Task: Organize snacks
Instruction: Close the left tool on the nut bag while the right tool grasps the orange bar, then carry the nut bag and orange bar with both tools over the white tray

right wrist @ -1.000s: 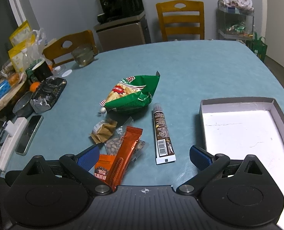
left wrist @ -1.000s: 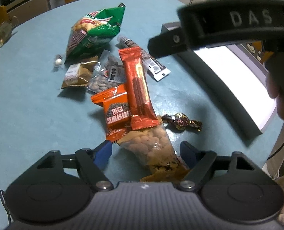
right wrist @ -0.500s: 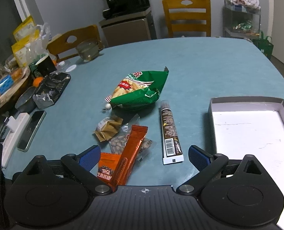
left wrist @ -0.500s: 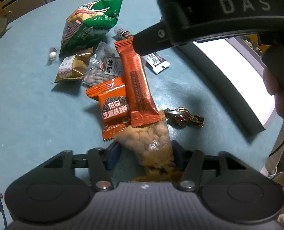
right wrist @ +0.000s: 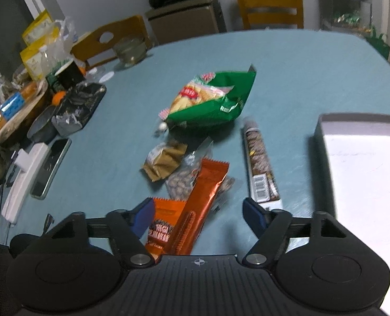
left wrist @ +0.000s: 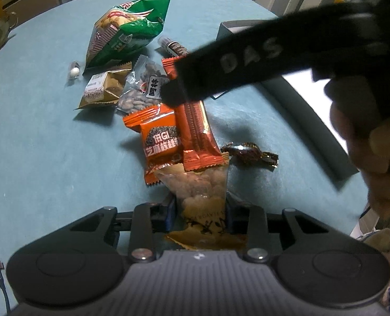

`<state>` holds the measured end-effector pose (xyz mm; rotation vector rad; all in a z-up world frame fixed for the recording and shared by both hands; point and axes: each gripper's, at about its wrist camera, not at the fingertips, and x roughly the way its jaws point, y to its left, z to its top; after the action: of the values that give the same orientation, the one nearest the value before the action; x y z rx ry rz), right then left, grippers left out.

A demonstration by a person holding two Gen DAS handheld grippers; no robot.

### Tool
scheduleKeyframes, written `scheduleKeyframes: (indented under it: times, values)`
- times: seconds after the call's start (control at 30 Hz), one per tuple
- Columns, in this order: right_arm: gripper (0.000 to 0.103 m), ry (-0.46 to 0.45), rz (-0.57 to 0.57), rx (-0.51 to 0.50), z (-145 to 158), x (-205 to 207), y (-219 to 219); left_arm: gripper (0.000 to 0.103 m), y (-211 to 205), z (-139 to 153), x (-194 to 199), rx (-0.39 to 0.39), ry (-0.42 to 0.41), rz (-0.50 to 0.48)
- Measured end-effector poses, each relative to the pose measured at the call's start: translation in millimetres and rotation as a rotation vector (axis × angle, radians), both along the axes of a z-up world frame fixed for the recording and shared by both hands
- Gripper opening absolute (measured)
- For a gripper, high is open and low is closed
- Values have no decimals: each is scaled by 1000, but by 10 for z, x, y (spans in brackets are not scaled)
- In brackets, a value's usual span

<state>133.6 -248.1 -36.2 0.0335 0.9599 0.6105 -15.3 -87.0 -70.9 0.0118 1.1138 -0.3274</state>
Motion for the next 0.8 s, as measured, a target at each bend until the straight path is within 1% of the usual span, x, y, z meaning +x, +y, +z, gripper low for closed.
scheduleKeyframes:
  times: [0.03,0.1,0.13,0.17,0.3,0.33,0.4,0.57,0.8]
  values:
    - [63,13,5,2,-25,0,13,32,4,2,-5,-2,0,-2]
    - [61,36,10,4,-69,3,30,32,10,-3,-5,-4,0,-5]
    - [59,43,7,4,-92,0,32,32,14,-9,0,-5,0,-6]
    - [55,48,3,5,-107,1,31,32,17,-16,6,-6,1,-8]
    - [46,55,1,26,-134,-1,47,32,-1,-17,6,1,-3,-17]
    - [42,53,3,27,-136,-4,51,32,0,-19,5,1,-4,-18]
    - [42,53,1,26,-146,-3,61,32,2,-21,4,-1,-4,-20]
    - [30,44,-4,19,-188,-9,94,32,2,-21,-6,-2,-8,-24]
    - [24,29,-23,38,-235,-36,60,32,21,-23,-16,-12,-9,-24]
